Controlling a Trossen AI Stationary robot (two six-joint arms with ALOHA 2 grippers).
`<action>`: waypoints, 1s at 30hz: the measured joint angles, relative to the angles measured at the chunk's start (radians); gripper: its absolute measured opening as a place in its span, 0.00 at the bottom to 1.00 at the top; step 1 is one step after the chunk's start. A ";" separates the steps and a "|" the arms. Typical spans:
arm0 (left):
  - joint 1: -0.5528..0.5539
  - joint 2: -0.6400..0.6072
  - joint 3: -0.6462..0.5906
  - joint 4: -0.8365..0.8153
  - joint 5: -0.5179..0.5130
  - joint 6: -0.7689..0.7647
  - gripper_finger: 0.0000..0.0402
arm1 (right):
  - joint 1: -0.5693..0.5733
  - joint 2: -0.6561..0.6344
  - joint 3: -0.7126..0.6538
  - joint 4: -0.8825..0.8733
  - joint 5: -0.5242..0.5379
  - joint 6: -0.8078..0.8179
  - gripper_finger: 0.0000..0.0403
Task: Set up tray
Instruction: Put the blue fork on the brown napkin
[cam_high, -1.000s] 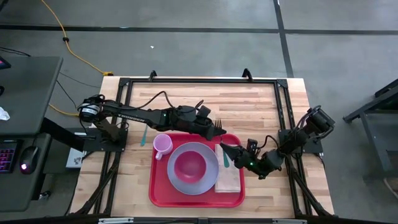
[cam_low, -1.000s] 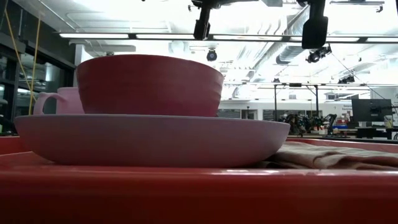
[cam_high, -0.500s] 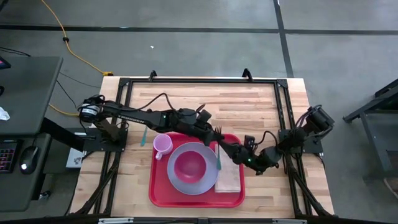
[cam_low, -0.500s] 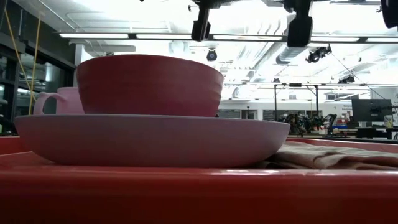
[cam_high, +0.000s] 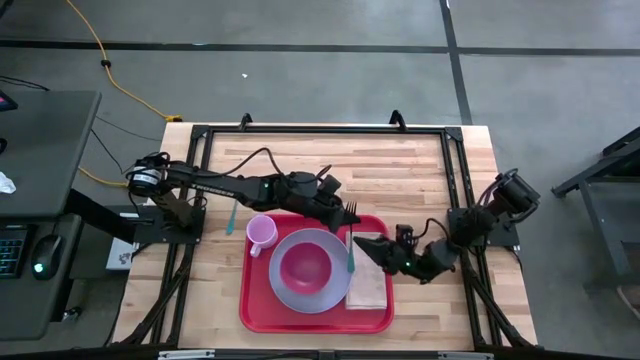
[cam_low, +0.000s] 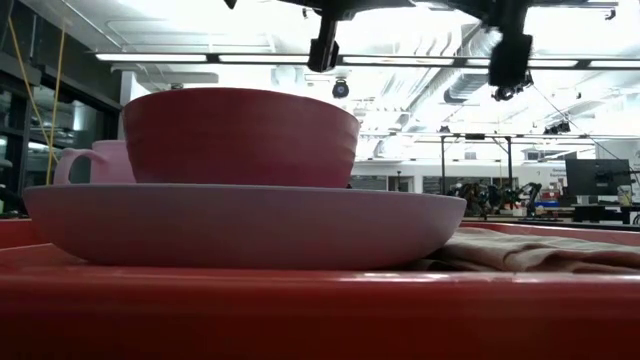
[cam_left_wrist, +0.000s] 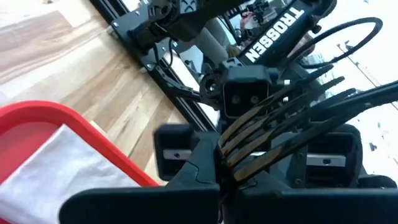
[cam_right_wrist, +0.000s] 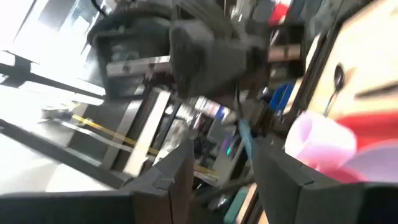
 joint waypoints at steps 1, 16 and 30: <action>0.000 0.000 0.000 -0.001 0.002 0.000 0.05 | 0.013 0.000 -0.012 0.000 -0.001 0.018 0.35; 0.004 0.000 0.000 0.010 0.037 -0.014 0.05 | -0.006 0.000 -0.031 -0.122 -0.202 0.066 0.35; 0.003 -0.002 0.002 -0.047 0.089 -0.018 0.05 | -0.016 -0.066 -0.033 -0.303 -0.357 0.114 0.35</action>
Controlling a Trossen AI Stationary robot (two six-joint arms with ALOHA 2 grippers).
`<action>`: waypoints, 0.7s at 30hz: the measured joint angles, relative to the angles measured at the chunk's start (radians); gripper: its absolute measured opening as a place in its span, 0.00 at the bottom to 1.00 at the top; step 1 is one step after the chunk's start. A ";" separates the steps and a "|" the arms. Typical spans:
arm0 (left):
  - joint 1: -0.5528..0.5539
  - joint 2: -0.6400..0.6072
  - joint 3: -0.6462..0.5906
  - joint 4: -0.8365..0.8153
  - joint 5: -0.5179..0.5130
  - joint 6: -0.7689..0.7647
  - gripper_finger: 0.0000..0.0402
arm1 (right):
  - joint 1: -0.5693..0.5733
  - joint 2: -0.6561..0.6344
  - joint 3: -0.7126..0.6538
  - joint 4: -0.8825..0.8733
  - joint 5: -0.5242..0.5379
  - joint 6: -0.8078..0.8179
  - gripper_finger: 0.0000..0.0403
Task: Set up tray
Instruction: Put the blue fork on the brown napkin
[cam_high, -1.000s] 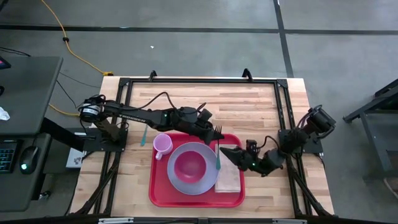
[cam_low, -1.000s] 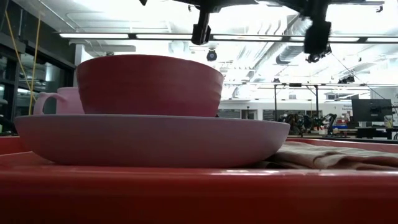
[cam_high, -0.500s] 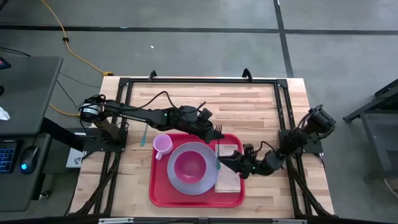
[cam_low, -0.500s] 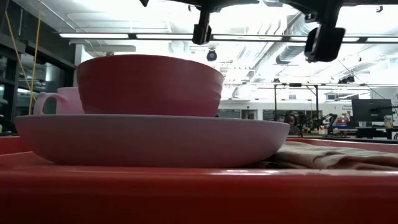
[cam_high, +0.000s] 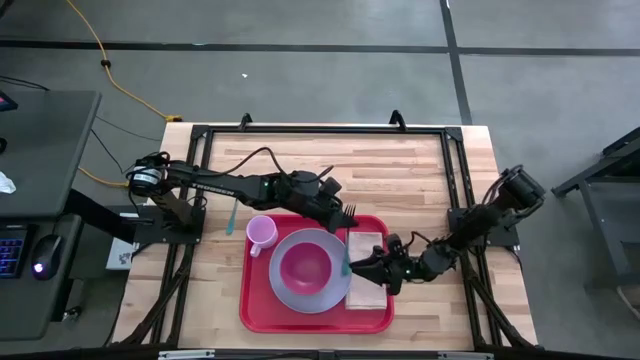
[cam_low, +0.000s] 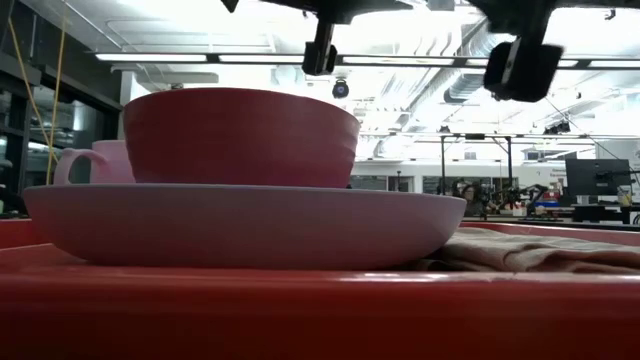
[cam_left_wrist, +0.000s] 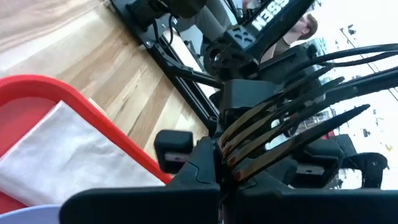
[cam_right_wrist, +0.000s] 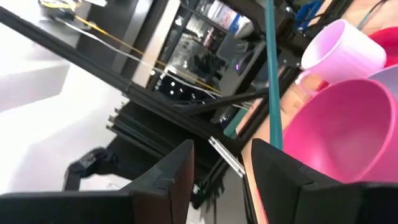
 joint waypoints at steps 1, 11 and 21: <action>0.000 0.000 0.000 -0.003 0.004 0.000 0.05 | 0.006 -0.019 0.000 -0.032 0.006 0.000 0.35; 0.000 -0.001 0.001 0.068 0.022 -0.019 0.05 | 0.009 -0.185 -0.001 -0.427 0.043 0.102 0.35; 0.000 -0.002 0.002 0.055 -0.007 -0.019 0.05 | -0.070 -0.191 0.000 -0.419 -0.114 0.081 0.35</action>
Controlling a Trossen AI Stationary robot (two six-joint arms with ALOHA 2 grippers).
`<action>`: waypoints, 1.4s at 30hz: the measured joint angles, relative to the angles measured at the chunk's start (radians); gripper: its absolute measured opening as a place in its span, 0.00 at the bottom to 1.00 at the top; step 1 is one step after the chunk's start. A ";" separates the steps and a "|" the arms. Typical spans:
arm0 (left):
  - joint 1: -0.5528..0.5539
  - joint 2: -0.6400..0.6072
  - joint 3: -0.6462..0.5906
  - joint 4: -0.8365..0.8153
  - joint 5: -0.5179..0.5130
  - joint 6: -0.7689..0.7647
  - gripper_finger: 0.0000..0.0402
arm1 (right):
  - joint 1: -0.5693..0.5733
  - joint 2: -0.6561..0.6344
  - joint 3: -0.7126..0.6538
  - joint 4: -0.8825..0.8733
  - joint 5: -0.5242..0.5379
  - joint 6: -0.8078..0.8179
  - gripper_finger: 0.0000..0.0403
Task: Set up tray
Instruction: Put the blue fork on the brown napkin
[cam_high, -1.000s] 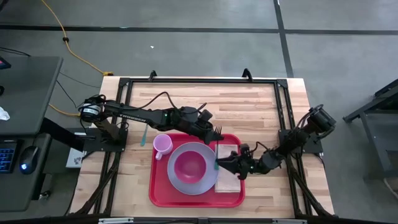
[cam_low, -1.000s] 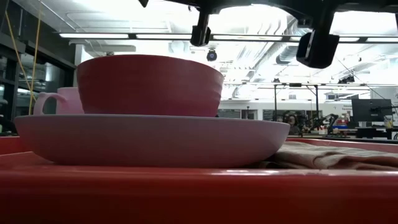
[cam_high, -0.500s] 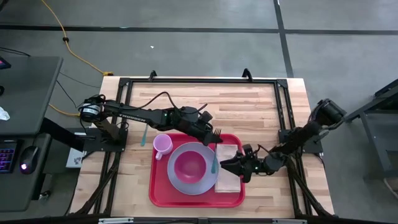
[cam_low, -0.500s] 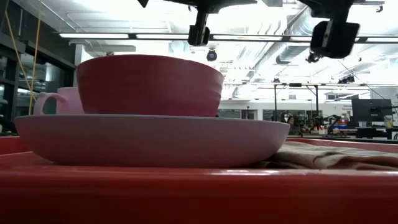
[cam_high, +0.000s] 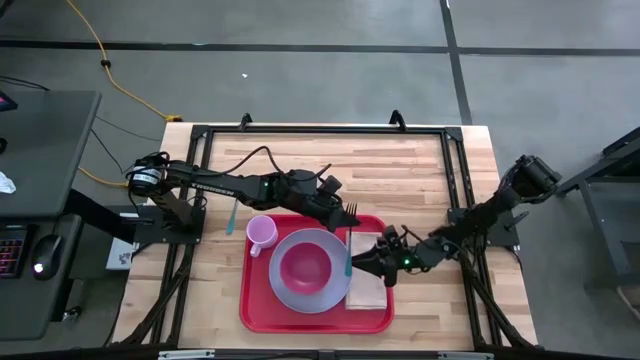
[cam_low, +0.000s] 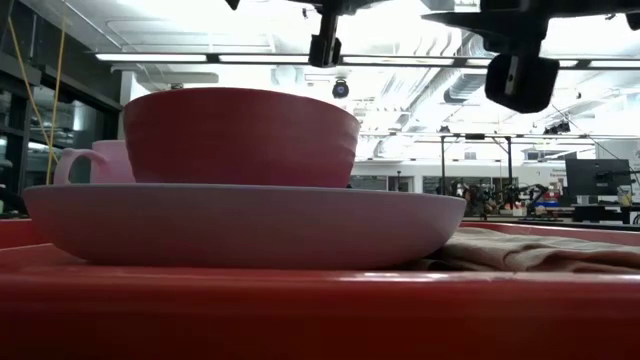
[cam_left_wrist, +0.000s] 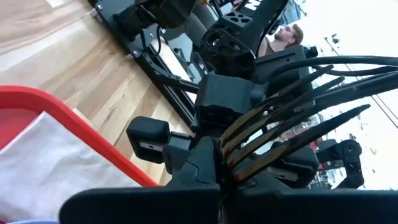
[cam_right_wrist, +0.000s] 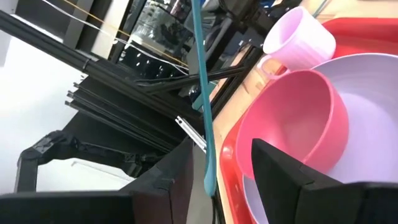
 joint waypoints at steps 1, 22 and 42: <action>0.000 0.000 0.000 0.000 -0.005 0.000 0.05 | -0.006 0.000 0.000 0.005 -0.010 -0.001 0.35; 0.001 0.000 0.000 -0.002 -0.047 0.005 0.05 | -0.057 0.000 0.001 0.018 -0.077 -0.005 0.14; 0.002 0.000 0.000 -0.018 -0.056 0.019 0.05 | -0.056 0.000 0.001 0.026 -0.016 0.023 0.00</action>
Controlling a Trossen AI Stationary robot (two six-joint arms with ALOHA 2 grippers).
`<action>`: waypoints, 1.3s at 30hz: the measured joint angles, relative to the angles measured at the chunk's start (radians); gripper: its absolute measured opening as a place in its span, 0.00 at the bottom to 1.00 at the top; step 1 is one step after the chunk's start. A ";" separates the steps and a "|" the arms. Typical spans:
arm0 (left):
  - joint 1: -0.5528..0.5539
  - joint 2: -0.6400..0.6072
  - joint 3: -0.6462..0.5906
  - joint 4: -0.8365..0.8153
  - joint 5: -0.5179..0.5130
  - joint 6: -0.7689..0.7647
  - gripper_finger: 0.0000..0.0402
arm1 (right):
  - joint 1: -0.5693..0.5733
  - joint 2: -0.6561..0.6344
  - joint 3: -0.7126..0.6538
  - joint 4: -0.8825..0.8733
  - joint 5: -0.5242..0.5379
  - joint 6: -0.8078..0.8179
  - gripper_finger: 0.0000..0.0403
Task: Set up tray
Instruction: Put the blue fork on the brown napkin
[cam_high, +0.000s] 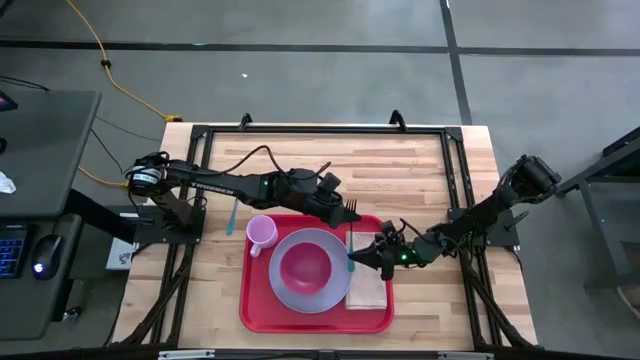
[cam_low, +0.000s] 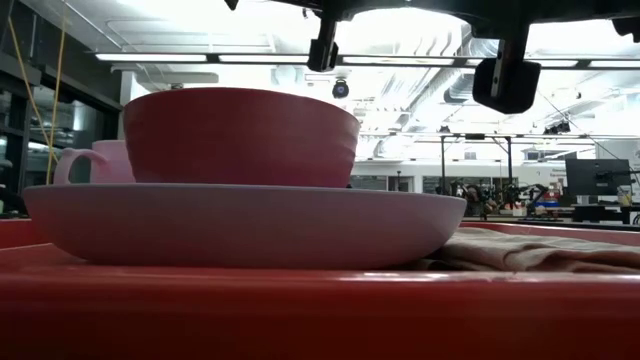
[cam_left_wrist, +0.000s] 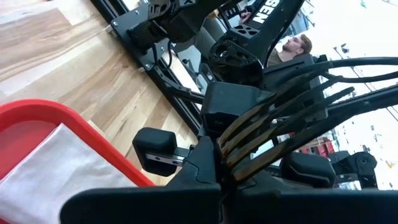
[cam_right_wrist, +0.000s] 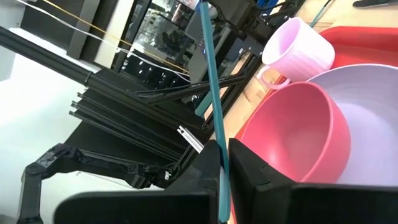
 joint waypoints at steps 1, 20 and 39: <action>0.000 0.000 0.000 -0.001 0.002 0.001 0.05 | 0.000 0.000 0.000 0.000 -0.001 0.007 0.00; -0.001 0.001 -0.002 0.013 0.023 0.008 0.34 | 0.000 0.000 0.001 -0.015 0.013 0.052 0.00; -0.002 0.002 -0.002 0.017 0.101 0.008 0.44 | 0.061 -0.001 0.001 -0.021 0.135 0.056 0.00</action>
